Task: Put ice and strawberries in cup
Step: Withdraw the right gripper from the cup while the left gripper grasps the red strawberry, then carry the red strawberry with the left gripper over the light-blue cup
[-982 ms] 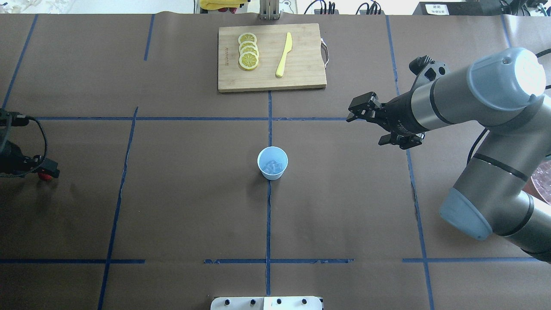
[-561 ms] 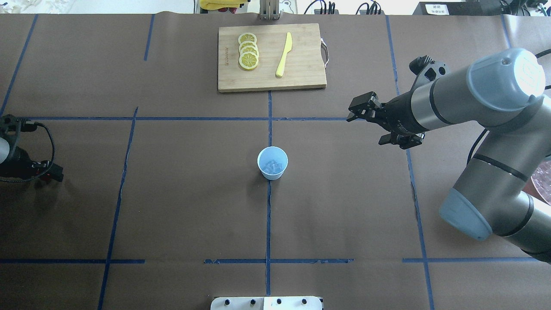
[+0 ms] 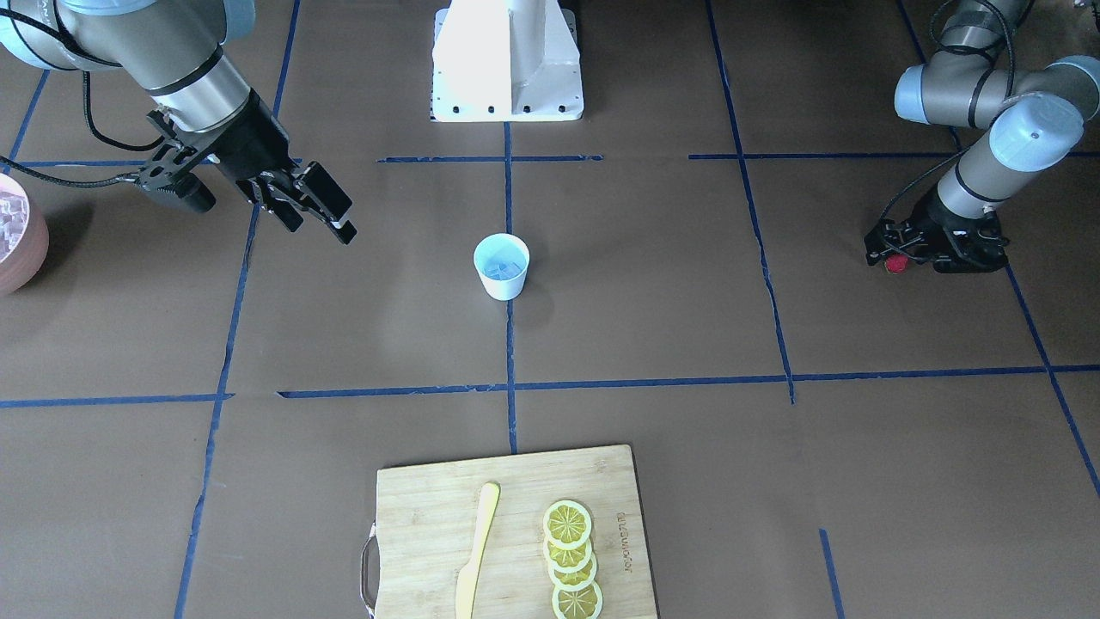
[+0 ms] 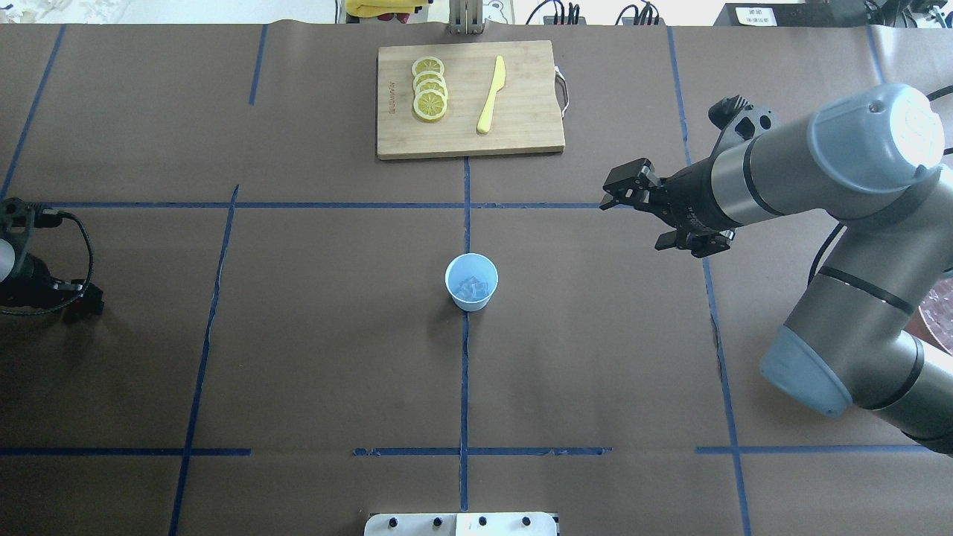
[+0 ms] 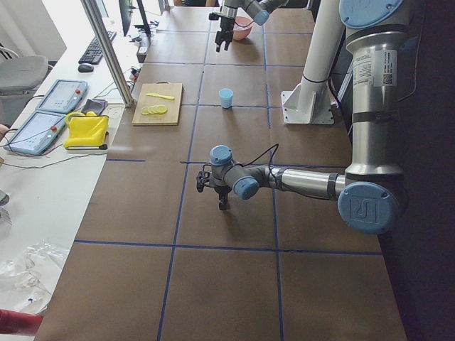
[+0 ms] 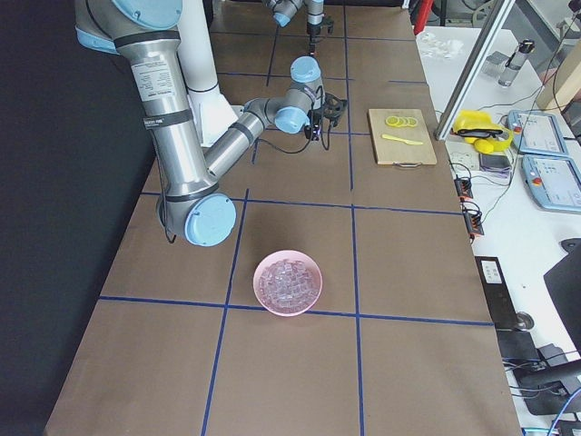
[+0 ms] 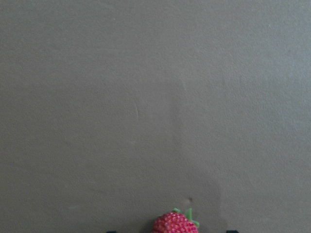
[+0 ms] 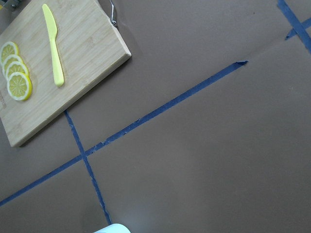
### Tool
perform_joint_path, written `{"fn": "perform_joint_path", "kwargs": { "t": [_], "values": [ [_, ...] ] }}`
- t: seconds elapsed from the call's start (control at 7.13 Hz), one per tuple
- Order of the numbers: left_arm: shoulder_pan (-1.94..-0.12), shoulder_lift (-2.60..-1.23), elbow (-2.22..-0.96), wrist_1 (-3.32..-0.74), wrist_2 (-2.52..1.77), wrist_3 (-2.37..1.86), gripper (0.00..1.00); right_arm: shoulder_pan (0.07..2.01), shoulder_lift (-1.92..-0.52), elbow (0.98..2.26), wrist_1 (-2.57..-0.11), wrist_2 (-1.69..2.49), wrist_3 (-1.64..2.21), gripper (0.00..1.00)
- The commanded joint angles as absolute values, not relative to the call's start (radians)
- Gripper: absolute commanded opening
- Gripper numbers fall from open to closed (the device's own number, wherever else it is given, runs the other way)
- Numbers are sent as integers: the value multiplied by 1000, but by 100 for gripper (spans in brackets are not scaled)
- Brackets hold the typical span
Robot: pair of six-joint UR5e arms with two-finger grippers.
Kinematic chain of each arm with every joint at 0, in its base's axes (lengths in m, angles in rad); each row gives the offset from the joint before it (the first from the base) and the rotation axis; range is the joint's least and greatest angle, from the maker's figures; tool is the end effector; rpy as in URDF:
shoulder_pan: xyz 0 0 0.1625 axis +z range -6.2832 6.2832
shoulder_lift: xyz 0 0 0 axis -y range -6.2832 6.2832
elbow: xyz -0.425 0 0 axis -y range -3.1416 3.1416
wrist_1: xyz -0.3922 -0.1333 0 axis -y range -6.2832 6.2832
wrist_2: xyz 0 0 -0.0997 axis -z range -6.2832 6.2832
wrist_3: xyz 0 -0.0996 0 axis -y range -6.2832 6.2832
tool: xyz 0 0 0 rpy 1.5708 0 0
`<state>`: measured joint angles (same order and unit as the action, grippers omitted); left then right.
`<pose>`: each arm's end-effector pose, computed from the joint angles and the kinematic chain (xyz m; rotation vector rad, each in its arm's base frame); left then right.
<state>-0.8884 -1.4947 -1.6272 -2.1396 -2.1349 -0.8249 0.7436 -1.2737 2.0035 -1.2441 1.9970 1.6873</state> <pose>0.2461 -0.4298 0.6138 0.0135 0.7657 0.0194 -0.3386 -0.4366 0.2652 -0.0466 -1.1212 0.5447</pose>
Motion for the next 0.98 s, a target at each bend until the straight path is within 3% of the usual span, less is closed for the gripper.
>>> {"fn": "perform_joint_path", "kwargs": {
  "t": [0.0,0.28,0.56,0.84],
  "values": [
    [-890,-1496,-1634,-2141,-2088,-825,45,744,-1279,2006,-1244,1971,1687,100],
    [-893,-1496,-1641,-2144,-2085,-824,32,744,-1281,2006,-1244,1967,1687,100],
    [-896,-1497,-1695,-2146,-2085,-837,0,745,-1282,2009,-1244,1967,1687,100],
    [-884,-1534,-1842,-2134,-2088,-987,0,756,-1330,2045,-1244,1970,1681,100]
  ]
}}
